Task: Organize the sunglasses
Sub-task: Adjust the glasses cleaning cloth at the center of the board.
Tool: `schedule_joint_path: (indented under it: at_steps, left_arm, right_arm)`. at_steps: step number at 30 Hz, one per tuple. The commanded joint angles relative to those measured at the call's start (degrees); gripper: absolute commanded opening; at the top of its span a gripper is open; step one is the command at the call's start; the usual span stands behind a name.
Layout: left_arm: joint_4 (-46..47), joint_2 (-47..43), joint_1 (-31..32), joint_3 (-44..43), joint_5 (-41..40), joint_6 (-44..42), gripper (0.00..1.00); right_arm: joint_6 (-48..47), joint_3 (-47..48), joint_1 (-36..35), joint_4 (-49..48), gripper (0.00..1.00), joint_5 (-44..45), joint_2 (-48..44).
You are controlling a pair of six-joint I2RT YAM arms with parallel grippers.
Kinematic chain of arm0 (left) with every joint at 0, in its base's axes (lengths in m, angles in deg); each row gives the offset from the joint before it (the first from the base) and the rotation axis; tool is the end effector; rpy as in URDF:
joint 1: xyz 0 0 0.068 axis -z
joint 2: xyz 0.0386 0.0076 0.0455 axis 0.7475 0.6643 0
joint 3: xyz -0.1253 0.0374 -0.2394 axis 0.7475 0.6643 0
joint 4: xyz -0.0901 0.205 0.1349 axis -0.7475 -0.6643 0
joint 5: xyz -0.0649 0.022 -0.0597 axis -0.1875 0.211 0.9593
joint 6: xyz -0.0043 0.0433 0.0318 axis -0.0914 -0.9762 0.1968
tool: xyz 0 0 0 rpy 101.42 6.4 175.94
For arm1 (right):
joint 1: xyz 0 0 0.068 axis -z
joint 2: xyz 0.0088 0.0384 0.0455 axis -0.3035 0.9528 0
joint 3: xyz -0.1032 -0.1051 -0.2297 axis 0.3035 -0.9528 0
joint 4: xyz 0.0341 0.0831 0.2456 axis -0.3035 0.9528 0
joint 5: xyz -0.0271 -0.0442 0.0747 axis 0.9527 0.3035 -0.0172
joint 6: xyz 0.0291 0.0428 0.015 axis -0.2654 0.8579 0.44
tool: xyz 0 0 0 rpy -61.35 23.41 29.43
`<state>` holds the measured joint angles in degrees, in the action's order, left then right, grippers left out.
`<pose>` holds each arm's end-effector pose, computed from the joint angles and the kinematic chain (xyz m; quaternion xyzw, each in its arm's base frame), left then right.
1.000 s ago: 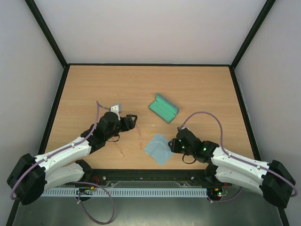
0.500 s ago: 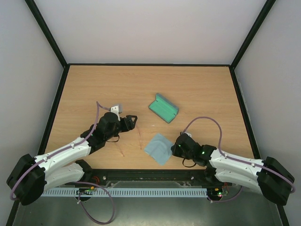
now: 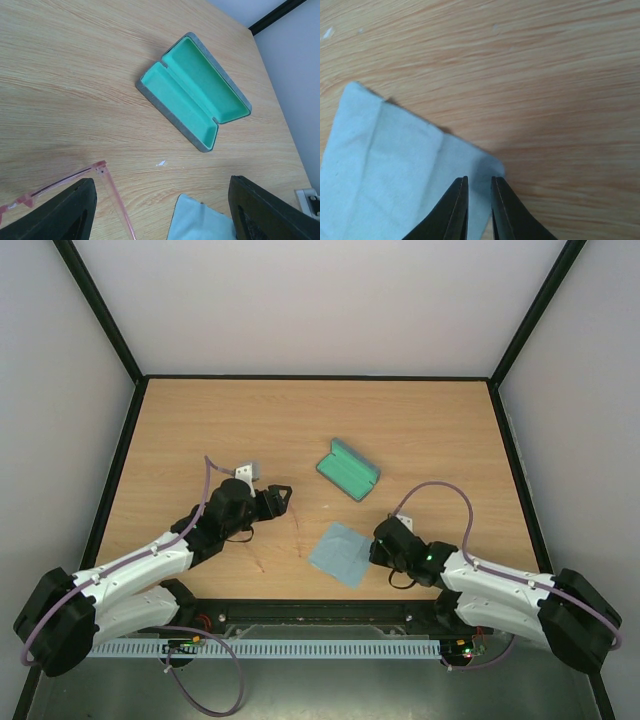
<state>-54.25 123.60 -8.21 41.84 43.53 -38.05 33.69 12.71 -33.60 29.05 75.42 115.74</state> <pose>0.1713 -0.1426 0.2183 -0.0575 0.8332 -0.3654 0.4109 0.1154 0.1325 0.1447 0.1002 0.9080 0.2720 0.3024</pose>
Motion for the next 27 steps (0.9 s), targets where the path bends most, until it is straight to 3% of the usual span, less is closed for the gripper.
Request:
schedule_joint_path:
  at_steps: [1, 10, 16, 27]
  left_arm:
    - [0.66, -0.69, -0.44, 0.8, 0.7, -0.25, 0.75]
    - [0.88, 1.4, -0.27, 0.03, 1.93, -0.99, 0.76]
    - [-3.56, 6.39, 3.39, -5.19, 3.36, -6.68, 0.84]
    - [-8.38, 23.94, 14.37, -18.11, 0.83, -12.39, 0.49]
  right_arm:
    - [-4.56, 2.24, 4.15, 5.62, 0.15, 2.25, 0.91]
    - [-12.52, 7.01, 10.98, 3.47, 0.14, -0.6, 8.02]
    - [-13.92, 7.86, 11.08, 7.3, 0.2, -2.27, 2.91]
    - [-10.8, 4.12, 10.67, 11.53, 0.25, -7.44, -8.66]
